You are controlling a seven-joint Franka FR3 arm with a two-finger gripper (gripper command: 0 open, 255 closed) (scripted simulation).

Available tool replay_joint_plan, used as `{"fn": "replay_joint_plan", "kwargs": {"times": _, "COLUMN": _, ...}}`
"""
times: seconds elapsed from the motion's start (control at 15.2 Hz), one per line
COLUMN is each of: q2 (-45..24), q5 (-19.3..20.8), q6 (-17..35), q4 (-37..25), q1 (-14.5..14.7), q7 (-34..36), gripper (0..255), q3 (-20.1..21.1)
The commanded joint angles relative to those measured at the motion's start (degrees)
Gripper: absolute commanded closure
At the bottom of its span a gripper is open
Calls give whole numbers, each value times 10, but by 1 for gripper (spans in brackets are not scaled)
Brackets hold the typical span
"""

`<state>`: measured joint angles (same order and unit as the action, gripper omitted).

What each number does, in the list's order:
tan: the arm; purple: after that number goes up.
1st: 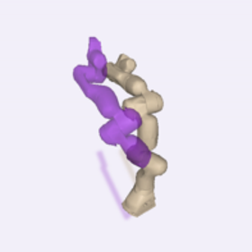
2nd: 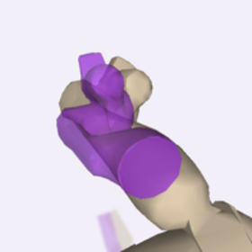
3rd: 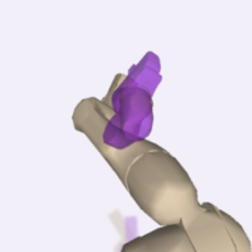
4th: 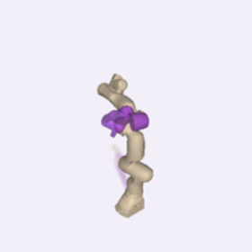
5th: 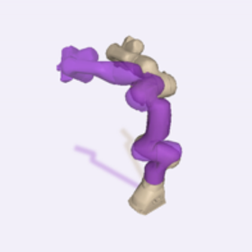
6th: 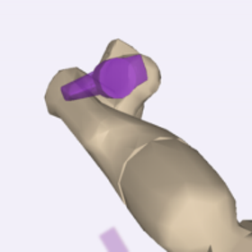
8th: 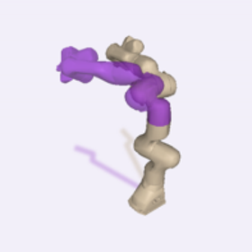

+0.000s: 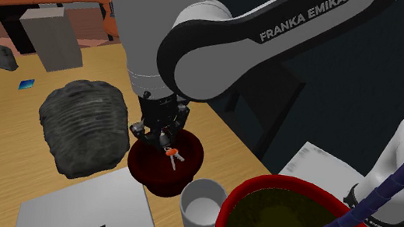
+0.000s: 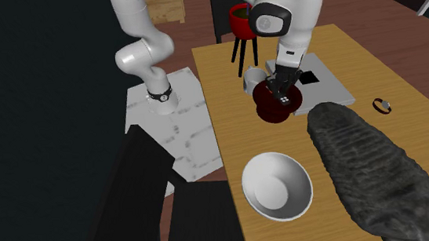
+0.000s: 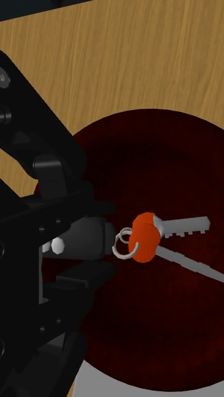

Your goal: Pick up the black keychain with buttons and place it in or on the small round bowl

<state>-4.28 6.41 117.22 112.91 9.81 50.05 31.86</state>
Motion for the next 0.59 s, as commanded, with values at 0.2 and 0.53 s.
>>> {"fn": "replay_joint_plan", "kwargs": {"times": 0.2, "q2": 0, "q5": 0, "q6": 0, "q4": 0, "q1": 0, "q7": 0, "gripper": 0, "q3": 0}}
{"fn": "replay_joint_plan", "kwargs": {"times": 0.53, "q2": 13, "q5": -9, "q6": -36, "q4": -25, "q1": 0, "q7": -6, "gripper": 0, "q3": 1}}
